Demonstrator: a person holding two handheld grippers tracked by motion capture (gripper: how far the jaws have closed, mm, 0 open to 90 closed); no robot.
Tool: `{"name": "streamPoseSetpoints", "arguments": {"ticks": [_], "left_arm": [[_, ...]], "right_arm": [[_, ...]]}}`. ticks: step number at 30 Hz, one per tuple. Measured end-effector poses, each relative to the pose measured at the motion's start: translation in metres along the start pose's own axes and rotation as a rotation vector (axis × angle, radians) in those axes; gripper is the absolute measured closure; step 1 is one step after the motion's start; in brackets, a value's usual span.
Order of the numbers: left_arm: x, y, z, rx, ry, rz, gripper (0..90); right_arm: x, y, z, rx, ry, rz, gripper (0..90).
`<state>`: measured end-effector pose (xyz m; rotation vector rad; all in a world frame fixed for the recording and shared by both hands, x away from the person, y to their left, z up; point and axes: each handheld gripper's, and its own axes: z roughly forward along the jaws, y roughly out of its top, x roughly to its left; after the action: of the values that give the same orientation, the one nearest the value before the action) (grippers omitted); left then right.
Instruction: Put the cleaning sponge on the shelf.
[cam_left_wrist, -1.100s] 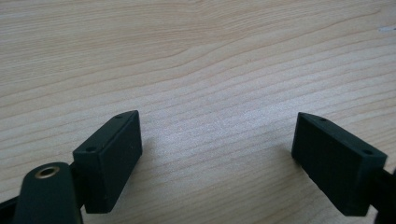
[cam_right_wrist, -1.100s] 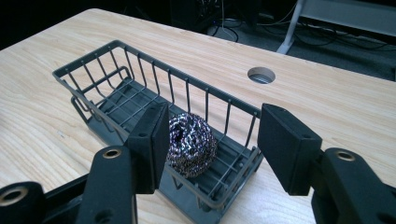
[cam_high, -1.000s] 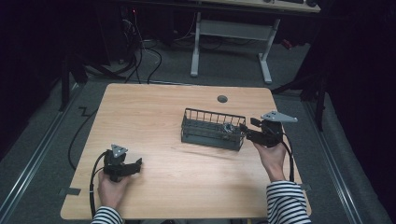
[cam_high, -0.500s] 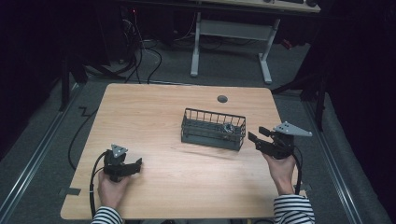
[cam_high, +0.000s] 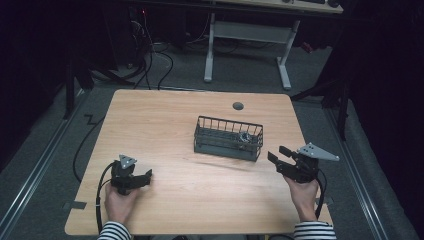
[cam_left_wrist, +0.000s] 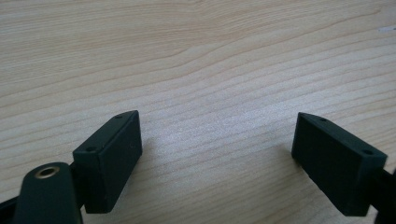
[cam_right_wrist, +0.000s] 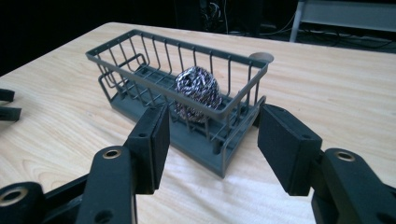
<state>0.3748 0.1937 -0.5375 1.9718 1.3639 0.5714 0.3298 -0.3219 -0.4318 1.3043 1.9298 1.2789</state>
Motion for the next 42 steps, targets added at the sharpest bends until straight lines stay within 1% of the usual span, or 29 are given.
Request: {"name": "streamPoseSetpoints", "arguments": {"ticks": [1, 2, 6, 11, 15, 20, 31, 35, 38, 39, 42], "left_arm": [[0.000, 0.000, 0.000, 0.000, 0.000, 0.000, 16.5], [0.000, 0.000, 0.000, 0.000, 0.000, 0.000, 16.5], [0.000, 0.000, 0.000, 0.000, 0.000, 0.000, 16.5], [0.000, 0.000, 0.000, 0.000, 0.000, 0.000, 16.5], [0.000, 0.000, 0.000, 0.000, 0.000, 0.000, 16.5], [0.000, 0.000, 0.000, 0.000, 0.000, 0.000, 16.5], [0.000, 0.000, 0.000, 0.000, 0.000, 0.000, 16.5], [0.000, 0.000, 0.000, 0.000, 0.000, 0.000, 16.5], [0.000, 0.000, 0.000, 0.000, 0.000, 0.000, 16.5], [0.000, 0.000, 0.000, 0.000, 0.000, 0.000, 16.5], [0.000, 0.000, 0.000, 0.000, 0.000, 0.000, 16.4]], "right_arm": [[0.000, 0.000, 0.000, 0.000, 0.000, 0.000, 44.2], [0.002, -0.005, 0.000, 0.005, -0.004, -0.004, 44.2], [0.006, -0.011, 0.001, 0.009, -0.002, -0.014, 44.2], [0.009, -0.018, 0.004, 0.015, 0.002, -0.013, 44.2], [0.010, -0.028, 0.009, 0.010, 0.003, 0.010, 44.2], [0.011, -0.035, 0.014, 0.012, 0.007, 0.020, 44.2], [0.020, -0.053, 0.033, 0.063, 0.032, 0.015, 44.3], [0.026, -0.058, 0.041, 0.104, 0.044, -0.010, 44.4], [0.028, -0.060, 0.044, 0.113, 0.046, -0.014, 44.3], [0.030, -0.062, 0.047, 0.125, 0.043, -0.021, 44.3], [0.031, -0.064, 0.050, 0.130, 0.045, -0.021, 44.3]]}}
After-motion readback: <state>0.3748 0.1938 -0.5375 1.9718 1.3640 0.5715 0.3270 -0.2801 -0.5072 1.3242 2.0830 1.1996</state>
